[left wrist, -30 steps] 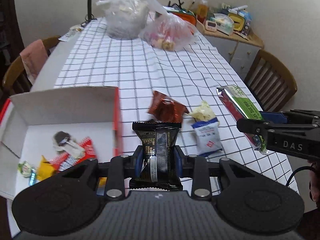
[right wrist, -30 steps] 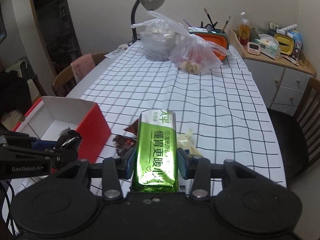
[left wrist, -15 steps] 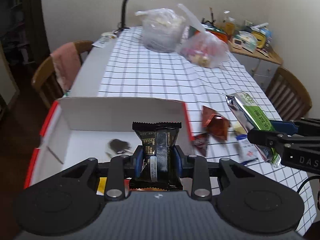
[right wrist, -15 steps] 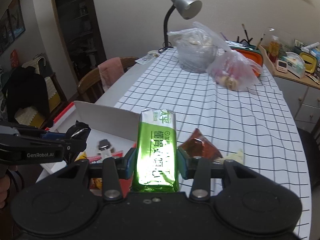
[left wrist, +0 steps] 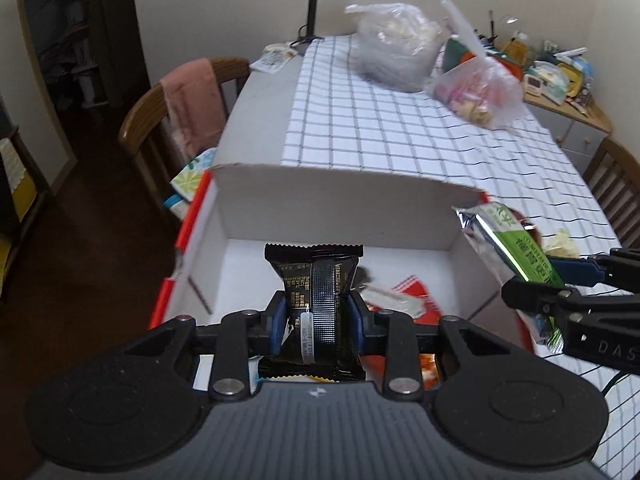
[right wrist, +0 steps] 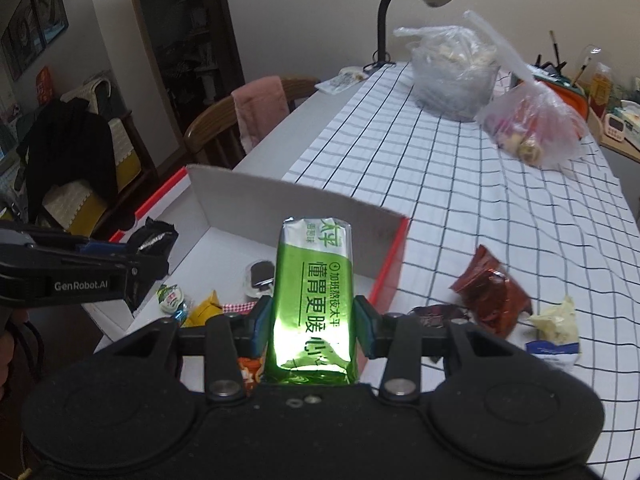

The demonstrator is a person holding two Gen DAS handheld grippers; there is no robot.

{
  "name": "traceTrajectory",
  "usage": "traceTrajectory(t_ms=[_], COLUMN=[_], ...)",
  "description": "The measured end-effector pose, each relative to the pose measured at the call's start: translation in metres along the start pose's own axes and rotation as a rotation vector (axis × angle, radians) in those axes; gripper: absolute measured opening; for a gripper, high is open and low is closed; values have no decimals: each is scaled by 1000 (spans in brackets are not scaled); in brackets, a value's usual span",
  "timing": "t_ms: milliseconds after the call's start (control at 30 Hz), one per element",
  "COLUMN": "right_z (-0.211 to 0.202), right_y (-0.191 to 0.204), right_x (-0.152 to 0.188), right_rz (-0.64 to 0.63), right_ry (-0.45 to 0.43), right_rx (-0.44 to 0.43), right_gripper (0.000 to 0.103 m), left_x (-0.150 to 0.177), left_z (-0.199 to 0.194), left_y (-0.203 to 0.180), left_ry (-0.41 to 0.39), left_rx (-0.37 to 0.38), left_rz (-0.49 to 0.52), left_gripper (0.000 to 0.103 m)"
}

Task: Organize snacks
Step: 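Carry both snacks into the box and open both tools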

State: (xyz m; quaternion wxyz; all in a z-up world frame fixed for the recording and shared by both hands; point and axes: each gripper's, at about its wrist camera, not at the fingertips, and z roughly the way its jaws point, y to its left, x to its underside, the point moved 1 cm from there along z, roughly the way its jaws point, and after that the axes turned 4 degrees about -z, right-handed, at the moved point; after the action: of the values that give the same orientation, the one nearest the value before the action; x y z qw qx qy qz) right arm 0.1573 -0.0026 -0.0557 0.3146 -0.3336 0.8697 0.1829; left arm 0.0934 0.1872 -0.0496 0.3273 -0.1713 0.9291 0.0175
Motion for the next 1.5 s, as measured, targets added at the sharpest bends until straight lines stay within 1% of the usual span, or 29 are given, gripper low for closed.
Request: traceTrajectory(t_ms=[233, 333, 467, 567, 967, 1167, 1233, 1267, 1300, 1400, 1500], right_z=[32, 44, 55, 60, 61, 59, 57, 56, 55, 51, 42], right_y=[22, 31, 36, 39, 41, 41, 41, 41, 40, 38, 35], right_x=[5, 7, 8, 11, 12, 11, 11, 11, 11, 10, 9], right_rz=[-44, -88, -99, -101, -100, -112, -114, -112, -108, -95, -76], right_ry=[68, 86, 111, 132, 137, 127, 125, 125, 123, 114, 96], right_rx=[-6, -2, 5, 9, 32, 38, 41, 42, 41, 36, 26], right_gripper=[41, 41, 41, 41, 42, 43, 46, 47, 48, 50, 53], left_x=[4, 6, 10, 13, 28, 32, 31, 32, 31, 31, 29], left_z=[28, 40, 56, 65, 85, 87, 85, 83, 81, 74, 63], left_y=[23, 26, 28, 28, 19, 18, 18, 18, 17, 17, 17], left_ry=[57, 81, 119, 147, 231, 241, 239, 233, 227, 212, 188], left_rx=[-45, -58, -71, -74, -86, -87, -84, -82, -80, -69, -61], left_rz=[27, 45, 63, 78, 119, 123, 117, 115, 113, 104, 88], left_gripper=[31, 31, 31, 31, 31, 32, 41, 43, 45, 45, 50])
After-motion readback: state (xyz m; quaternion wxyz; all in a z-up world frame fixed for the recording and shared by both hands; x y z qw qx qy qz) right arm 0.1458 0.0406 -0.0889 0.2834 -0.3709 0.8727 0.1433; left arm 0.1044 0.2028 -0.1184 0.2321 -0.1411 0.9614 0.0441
